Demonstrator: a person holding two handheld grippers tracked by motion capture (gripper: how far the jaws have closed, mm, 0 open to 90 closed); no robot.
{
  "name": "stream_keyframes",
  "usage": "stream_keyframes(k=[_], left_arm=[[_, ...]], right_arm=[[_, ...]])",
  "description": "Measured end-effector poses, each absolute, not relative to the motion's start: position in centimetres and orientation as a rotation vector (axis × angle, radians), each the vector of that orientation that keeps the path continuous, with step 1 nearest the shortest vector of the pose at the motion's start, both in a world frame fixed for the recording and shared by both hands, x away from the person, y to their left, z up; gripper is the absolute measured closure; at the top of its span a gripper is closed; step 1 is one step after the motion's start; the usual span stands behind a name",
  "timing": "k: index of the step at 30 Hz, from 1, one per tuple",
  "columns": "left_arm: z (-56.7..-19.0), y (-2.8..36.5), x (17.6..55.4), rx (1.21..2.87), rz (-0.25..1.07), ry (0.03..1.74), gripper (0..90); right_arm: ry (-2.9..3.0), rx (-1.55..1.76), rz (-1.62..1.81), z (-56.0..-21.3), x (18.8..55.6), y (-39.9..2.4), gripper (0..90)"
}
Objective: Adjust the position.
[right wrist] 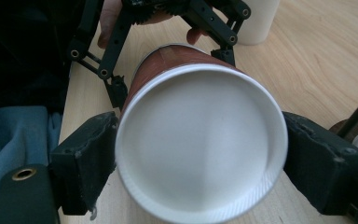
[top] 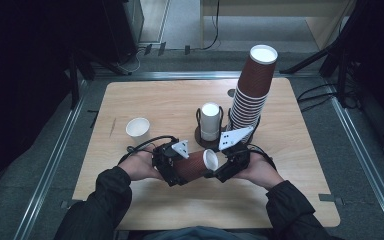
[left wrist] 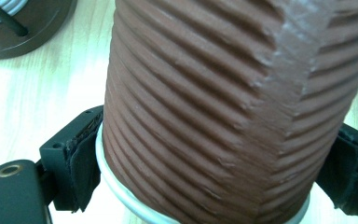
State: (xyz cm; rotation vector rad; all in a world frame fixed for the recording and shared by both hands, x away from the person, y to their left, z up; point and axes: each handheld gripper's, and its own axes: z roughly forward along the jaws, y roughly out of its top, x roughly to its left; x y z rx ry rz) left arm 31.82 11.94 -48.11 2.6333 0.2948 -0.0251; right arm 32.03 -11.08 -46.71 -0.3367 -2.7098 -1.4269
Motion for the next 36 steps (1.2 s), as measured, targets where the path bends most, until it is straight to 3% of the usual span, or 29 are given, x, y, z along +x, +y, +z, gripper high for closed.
stream_keyframes(k=[4,10,16,36], left_arm=[[-48.2,12.0,31.9,2.635,-0.028,0.297,8.8],[-48.1,12.0,31.8,2.634,-0.031,0.294,8.5],[-48.0,12.4,31.9,2.575,-0.063,0.344,0.0],[-46.1,14.9,32.5,2.286,-0.041,0.442,0.0]], right_arm=[[-2.712,-0.310,-1.421,-46.7,32.0,-11.0,22.6],[-2.720,-0.300,-1.416,-46.6,31.9,-11.0,23.3],[-2.727,-0.295,-1.437,-46.4,31.9,-11.1,23.1],[-2.607,-0.382,-1.654,-45.5,32.4,-13.2,23.0]])
